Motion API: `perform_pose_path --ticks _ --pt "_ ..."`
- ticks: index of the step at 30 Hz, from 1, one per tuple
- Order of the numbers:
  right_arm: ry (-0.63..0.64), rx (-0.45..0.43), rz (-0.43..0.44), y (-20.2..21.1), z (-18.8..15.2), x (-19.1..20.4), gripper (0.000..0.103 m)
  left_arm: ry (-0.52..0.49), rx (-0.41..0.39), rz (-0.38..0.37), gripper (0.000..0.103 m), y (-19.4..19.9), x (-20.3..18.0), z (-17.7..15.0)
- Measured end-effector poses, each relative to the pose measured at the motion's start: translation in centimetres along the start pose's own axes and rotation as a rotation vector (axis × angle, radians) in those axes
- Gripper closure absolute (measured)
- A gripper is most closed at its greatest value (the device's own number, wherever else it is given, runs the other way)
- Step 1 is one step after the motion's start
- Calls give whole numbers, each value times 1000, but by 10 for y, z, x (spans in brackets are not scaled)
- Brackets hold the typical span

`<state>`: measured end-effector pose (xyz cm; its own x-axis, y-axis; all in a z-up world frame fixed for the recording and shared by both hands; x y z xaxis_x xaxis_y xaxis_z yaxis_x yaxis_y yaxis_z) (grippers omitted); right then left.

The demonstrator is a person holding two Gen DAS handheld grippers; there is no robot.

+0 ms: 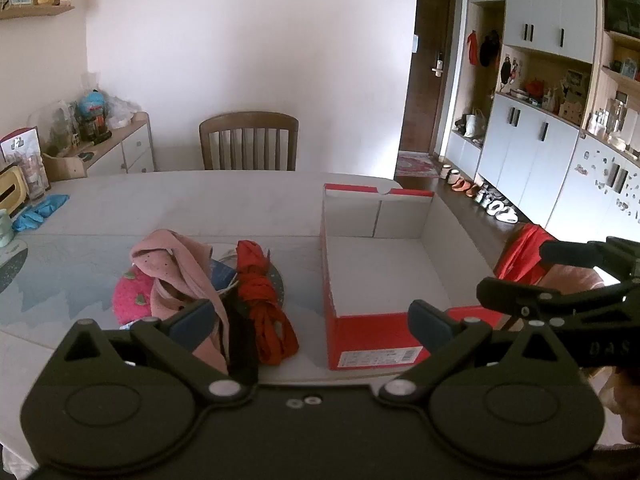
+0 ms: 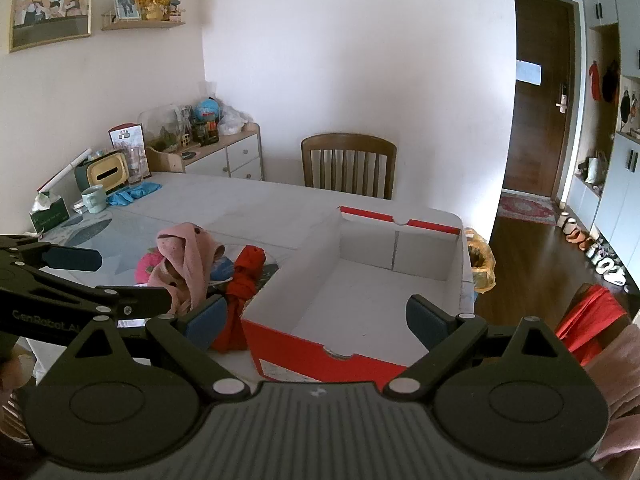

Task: Organize objects
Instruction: 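Reach the left gripper to the pink knitted hat and close on it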

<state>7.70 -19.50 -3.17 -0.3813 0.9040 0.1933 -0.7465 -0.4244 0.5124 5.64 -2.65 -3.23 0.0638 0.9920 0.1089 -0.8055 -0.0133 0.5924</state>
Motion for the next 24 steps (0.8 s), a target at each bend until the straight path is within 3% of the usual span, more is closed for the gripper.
perform_pose_path --ticks 11,24 --pt "-40 17 -62 -20 8 -19 6 14 19 -8 1 -19 14 5" --pt "-130 92 -309 -76 18 -78 7 46 140 97 2 -100 86 -10"
Point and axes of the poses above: each gripper's, at about its wrist camera, not at the fingertips, and y roughly against the way its jaws point, x to its left, z to its top, the point moved 7 cm from there along -y, roughly the way its jaws point, and after that the axes turned 10 degrees about -y, right-handed, at the moved point
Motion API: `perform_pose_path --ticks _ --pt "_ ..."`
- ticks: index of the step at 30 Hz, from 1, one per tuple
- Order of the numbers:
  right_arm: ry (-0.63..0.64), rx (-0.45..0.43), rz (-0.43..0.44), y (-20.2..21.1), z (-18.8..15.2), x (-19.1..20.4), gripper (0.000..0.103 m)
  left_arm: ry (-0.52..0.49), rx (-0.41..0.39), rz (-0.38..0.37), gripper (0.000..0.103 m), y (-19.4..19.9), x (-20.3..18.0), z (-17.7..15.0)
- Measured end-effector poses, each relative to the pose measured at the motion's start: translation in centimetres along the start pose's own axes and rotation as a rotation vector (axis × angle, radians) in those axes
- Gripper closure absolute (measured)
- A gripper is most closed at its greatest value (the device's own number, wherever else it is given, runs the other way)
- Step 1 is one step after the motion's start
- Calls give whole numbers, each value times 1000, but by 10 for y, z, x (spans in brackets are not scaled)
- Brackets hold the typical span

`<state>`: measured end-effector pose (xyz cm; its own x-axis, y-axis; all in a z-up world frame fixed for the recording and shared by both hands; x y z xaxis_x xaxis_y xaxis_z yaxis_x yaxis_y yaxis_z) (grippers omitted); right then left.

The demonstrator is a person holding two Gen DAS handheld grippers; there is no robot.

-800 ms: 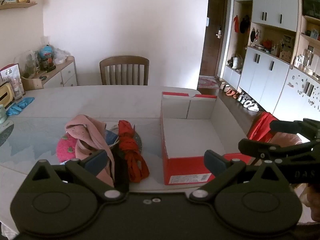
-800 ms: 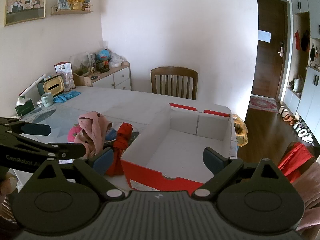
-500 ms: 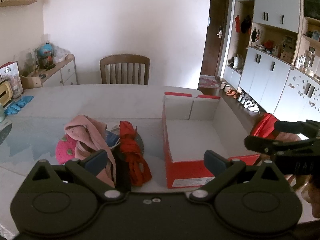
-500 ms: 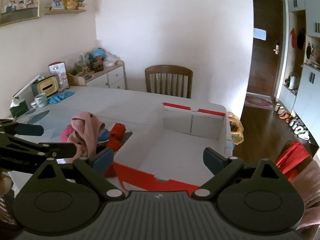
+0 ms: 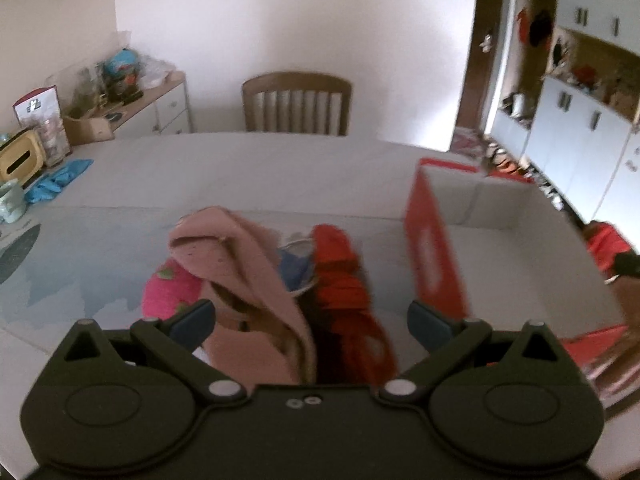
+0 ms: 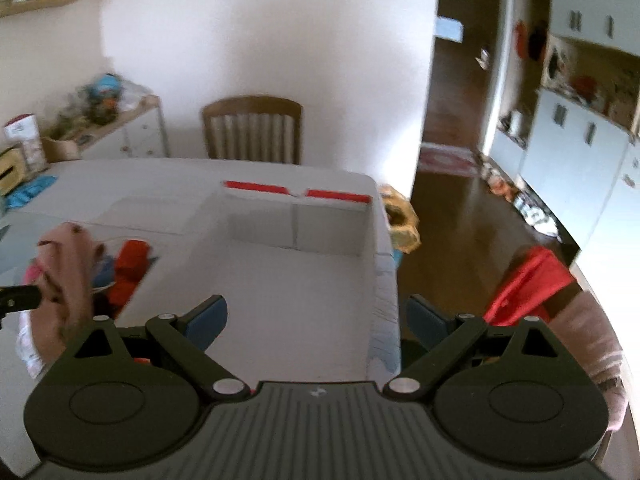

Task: Organize objects
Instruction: 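Reach the left gripper to the pink knitted hat and close on it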

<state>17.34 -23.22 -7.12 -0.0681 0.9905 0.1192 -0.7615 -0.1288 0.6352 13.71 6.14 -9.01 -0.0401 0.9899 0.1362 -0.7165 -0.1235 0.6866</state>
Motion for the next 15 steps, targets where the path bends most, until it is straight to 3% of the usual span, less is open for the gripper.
perform_pose_path --ticks 9,13,15 --pt "-41 81 -114 -48 2 -20 10 -9 69 60 3 -44 28 -6" --pt "-33 119 -145 -65 -2 -22 20 -16 72 73 3 -54 33 -7" --pt "-47 152 -151 -75 -4 -24 32 -22 76 83 3 -58 35 -7"
Point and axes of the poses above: each gripper's, at about its wrist camera, not at the fingertips, and y roughly against the way its jaws point, x to its left, z to its top, the point moved 7 cm from there along -y, roughly the way its jaws point, and after that the axes turned 10 degrees about -y, right-handed, at the moved point
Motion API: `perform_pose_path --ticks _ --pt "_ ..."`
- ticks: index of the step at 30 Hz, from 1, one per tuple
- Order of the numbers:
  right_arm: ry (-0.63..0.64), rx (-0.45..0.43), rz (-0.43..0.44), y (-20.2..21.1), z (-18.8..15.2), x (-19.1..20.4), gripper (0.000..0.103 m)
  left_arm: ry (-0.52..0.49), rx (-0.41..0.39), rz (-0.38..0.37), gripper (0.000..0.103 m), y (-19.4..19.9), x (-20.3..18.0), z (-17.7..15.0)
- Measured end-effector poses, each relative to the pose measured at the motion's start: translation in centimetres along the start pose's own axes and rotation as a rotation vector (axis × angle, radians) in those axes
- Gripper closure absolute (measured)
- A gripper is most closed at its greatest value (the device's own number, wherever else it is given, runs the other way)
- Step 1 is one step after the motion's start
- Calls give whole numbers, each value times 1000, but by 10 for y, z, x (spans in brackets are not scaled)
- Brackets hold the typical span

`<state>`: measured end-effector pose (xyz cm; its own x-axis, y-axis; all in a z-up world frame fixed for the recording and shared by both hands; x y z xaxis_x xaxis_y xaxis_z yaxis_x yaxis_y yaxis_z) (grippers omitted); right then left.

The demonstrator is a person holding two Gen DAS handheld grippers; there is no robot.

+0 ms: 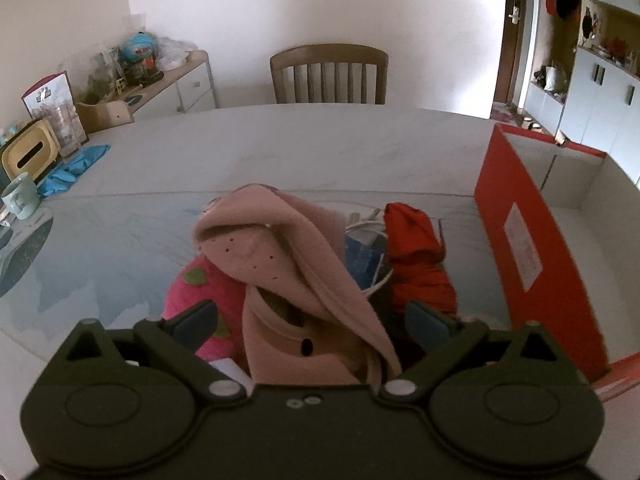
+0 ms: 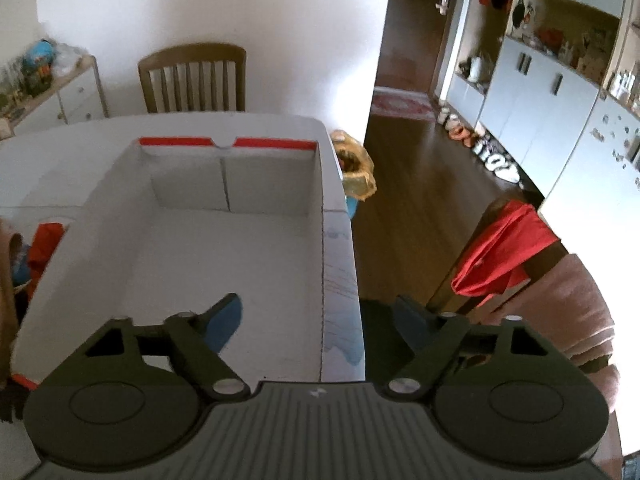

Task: Organize objects
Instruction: 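Reach the left gripper to the pink knitted hat and close on it, then lift the pink hat with the left gripper and carry it over the box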

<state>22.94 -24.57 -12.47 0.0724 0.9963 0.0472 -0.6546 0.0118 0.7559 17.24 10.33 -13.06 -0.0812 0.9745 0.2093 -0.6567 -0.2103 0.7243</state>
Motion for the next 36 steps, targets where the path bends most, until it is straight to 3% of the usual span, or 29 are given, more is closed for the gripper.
perform_pose_path --ticks 3,6,8,13,14,20,25,29,30,36 --pt "0 26 -1 -8 -1 2 47 0 8 13 3 -6 2 -1" --pt "19 42 2 -10 -4 7 54 -5 9 20 3 -11 1 0" --pt "28 58 -7 -12 -6 8 65 -9 3 31 3 -13 3 1" --pt "43 74 -20 -15 -12 10 73 -23 6 45 4 -22 2 5" --pt "51 76 -21 -15 -12 11 78 -20 7 40 7 -24 2 5" --pt "59 78 -54 -18 -11 8 87 -51 22 71 20 -31 -1 3" --pt "73 84 -85 -22 -14 8 89 -113 36 120 41 -35 -5 1" --pt "85 77 -107 -23 -13 8 92 -138 23 125 79 -31 -6 3" --pt "88 77 -111 -23 -14 8 93 -144 24 121 84 -31 -7 3" --pt "102 70 -120 -23 -15 7 94 -117 5 85 92 -25 -2 2"
Point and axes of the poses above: each gripper's, at about its wrist camera, not at the fingertips, and y roughly against the way its jaws point, x to its left, z to its top, the point moved 7 cm from there along -y, roughly the way its jaws point, and after that the axes turned 10 degrees about -y, right-handed, at the moved point
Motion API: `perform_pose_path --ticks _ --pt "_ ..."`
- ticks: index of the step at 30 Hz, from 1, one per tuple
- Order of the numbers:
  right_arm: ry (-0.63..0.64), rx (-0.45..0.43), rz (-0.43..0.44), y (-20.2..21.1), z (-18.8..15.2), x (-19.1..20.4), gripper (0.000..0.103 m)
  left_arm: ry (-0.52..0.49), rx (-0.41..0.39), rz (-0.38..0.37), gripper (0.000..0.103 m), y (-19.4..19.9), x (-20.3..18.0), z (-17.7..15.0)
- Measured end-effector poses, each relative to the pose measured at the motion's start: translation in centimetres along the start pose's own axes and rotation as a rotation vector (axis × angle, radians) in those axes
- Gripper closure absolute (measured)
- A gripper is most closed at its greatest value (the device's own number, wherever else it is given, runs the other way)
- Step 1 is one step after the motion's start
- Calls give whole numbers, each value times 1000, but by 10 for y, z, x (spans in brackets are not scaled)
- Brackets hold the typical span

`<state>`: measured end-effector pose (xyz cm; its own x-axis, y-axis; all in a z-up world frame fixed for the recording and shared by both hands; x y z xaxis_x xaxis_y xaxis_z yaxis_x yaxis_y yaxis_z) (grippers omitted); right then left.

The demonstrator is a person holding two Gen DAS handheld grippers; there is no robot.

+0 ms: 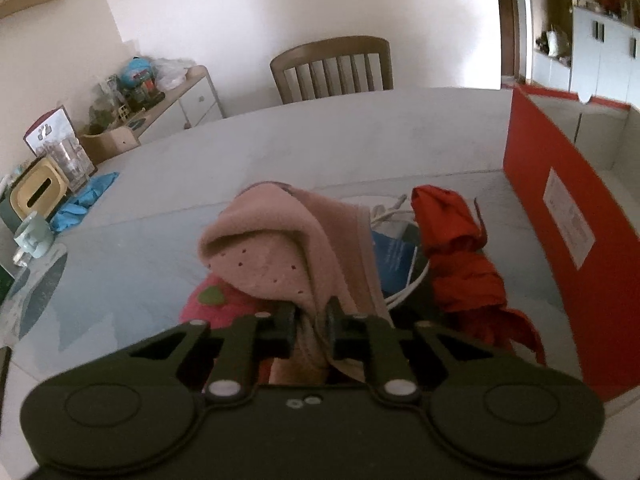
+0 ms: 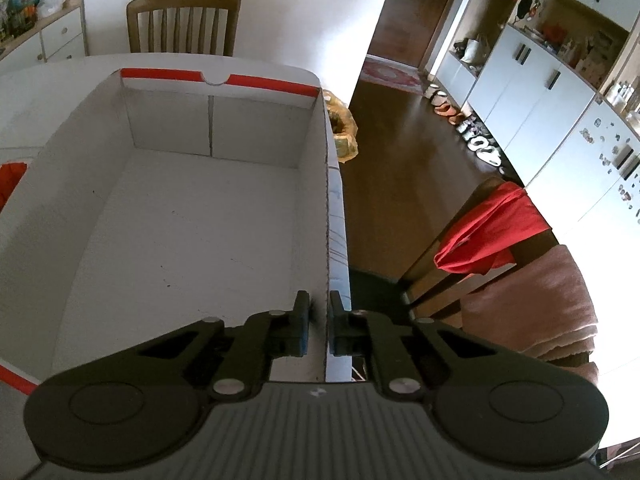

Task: Organize objects
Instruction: 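Lift the pink hat with the left gripper and carry it over the box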

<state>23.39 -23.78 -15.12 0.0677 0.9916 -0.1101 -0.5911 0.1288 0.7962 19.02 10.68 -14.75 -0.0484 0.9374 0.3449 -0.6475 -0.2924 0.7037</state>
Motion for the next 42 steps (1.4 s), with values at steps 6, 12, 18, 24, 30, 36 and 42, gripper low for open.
perform_pose_path --ticks 6,12,18,24,30,36,42 --pt "-10 1 25 1 0 -1 96 37 -37 -37 93 20 4 7" --pt "-17 13 67 3 1 -4 97 74 -56 -101 93 43 6 20" --pt "-24 20 99 4 0 -4 98 62 -99 -171 93 72 4 44" --pt "-29 24 123 4 1 -7 99 57 -139 -244 93 96 -2 75" --pt "-31 33 145 5 -2 -7 99 45 -190 -318 93 116 -14 107" --pt "-31 36 159 6 -3 -6 99 29 -236 -401 93 125 -36 137" --pt "-31 38 164 7 -4 -7 99 -31 -226 -504 93 110 -91 156"
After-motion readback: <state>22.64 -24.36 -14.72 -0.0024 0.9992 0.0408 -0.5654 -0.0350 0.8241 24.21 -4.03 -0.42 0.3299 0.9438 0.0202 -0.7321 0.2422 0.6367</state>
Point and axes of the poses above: each gripper's, at about its wrist camera, not at the fingertips, and y roughly against the way its jaws point, x to its left, z to its top, the point moved 7 cm from there along -y, roughly the way its jaws point, and after that the axes turned 10 degrees about -y, right-handed, at the moved point
